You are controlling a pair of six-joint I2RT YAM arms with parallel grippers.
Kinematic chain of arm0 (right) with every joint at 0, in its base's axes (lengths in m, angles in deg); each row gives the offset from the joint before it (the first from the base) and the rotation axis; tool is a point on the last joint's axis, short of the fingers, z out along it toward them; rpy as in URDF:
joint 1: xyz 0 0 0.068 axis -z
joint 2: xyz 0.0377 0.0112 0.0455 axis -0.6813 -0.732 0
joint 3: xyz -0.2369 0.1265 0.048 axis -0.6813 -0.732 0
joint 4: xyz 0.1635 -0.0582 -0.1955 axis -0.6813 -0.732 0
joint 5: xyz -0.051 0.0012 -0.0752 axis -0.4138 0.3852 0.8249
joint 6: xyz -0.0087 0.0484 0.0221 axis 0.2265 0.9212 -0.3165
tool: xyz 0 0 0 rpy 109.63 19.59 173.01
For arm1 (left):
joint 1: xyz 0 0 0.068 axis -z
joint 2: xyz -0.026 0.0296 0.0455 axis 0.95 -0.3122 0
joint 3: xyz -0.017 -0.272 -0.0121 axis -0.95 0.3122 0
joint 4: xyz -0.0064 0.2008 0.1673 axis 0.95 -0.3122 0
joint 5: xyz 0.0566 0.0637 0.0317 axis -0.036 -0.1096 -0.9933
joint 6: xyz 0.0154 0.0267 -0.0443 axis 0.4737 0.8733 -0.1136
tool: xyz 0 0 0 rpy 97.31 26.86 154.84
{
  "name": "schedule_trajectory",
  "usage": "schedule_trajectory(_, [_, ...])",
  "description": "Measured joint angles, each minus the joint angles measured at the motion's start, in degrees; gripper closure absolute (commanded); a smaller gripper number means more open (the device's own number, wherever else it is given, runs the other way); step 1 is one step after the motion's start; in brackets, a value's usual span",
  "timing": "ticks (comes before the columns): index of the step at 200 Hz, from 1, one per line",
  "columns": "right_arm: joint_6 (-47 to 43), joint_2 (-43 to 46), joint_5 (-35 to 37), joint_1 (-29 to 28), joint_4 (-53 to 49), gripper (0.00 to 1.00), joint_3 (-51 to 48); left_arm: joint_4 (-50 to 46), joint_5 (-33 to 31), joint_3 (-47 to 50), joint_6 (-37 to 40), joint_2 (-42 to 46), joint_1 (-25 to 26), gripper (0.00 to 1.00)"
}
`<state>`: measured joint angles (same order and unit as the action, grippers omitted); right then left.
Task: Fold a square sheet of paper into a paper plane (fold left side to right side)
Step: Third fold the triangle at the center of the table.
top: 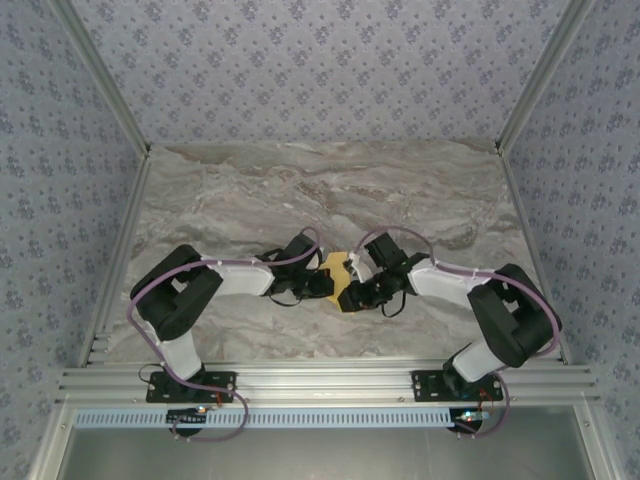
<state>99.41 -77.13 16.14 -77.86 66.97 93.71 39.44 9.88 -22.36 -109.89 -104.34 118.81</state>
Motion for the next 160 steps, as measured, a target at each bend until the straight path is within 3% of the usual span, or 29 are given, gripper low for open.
schedule_trajectory(160, [0.48,-2.93,3.58,-0.28,0.11,0.73,-1.36,-0.02,-0.15,0.0,0.02,0.02,0.0,1.0])
